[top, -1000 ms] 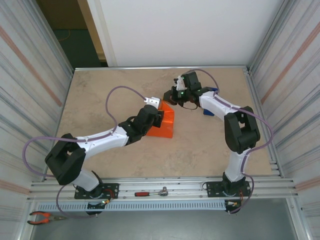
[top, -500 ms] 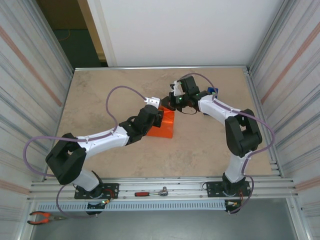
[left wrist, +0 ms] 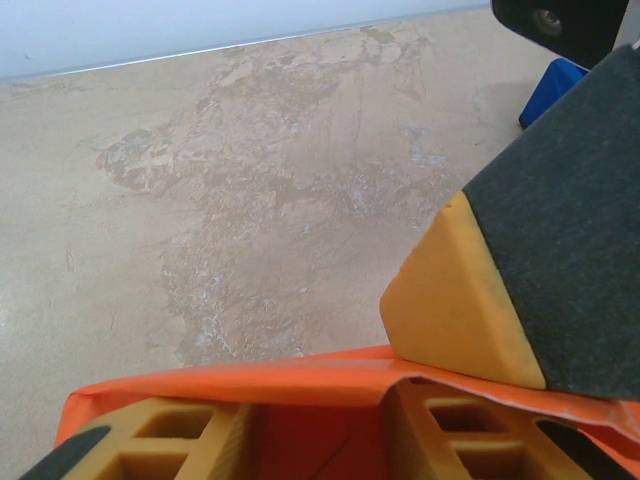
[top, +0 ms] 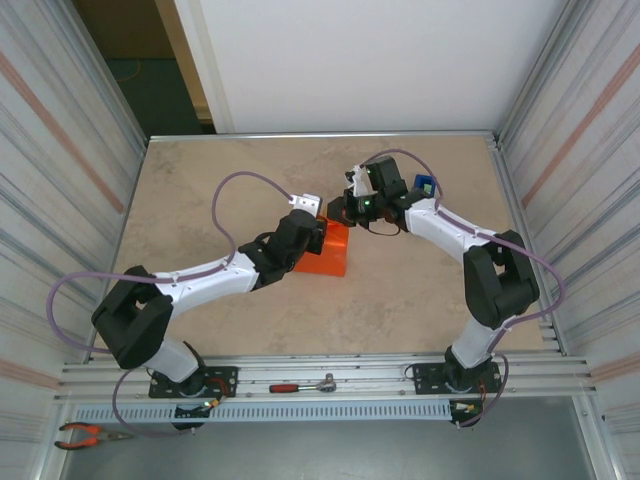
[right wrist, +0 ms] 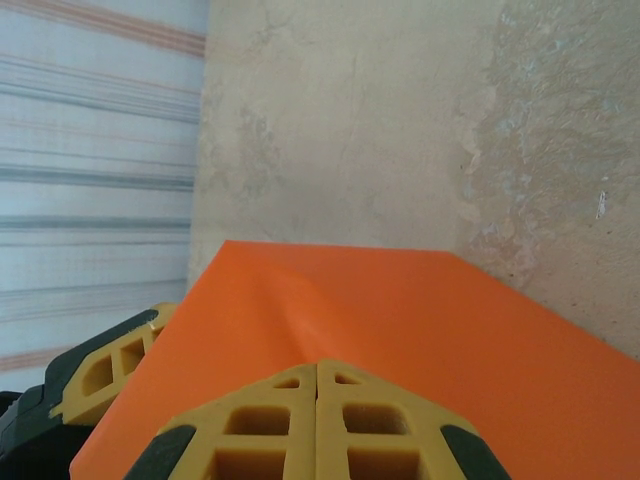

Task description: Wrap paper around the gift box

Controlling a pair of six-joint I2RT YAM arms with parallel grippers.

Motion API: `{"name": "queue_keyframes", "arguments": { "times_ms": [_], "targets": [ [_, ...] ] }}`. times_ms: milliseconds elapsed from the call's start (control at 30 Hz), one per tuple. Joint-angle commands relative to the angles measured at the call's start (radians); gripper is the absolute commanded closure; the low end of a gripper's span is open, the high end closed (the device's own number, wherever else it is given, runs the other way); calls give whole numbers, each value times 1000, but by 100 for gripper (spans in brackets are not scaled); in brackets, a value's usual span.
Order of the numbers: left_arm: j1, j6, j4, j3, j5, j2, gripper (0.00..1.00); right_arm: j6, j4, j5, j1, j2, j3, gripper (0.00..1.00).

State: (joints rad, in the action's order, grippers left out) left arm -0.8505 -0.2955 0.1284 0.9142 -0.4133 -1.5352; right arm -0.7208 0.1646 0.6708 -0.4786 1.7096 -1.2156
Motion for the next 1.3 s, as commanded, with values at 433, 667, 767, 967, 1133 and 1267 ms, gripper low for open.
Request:
{"name": "queue_keyframes", "arguments": {
  "times_ms": [433, 667, 767, 967, 1133, 1267],
  "targets": [
    [-9, -81, -260, -67, 112, -91, 65, 1, 51, -47, -20, -82, 145, 100],
    [29, -63, -342, 32, 246, 3, 62, -29, -34, -61, -23, -79, 254, 100],
    [88, -63, -394, 110, 375, 73, 59, -37, -55, -71, -23, -82, 285, 100],
    [258, -128, -404, 230, 666, 172, 51, -45, -91, -82, -24, -90, 328, 100],
    [389, -146, -389, 273, 813, 123, 50, -47, -102, -81, -25, -88, 339, 100],
    [424, -63, -463, 350, 839, 15, 53, -48, -103, -81, -24, -86, 341, 100]
  ]
}}
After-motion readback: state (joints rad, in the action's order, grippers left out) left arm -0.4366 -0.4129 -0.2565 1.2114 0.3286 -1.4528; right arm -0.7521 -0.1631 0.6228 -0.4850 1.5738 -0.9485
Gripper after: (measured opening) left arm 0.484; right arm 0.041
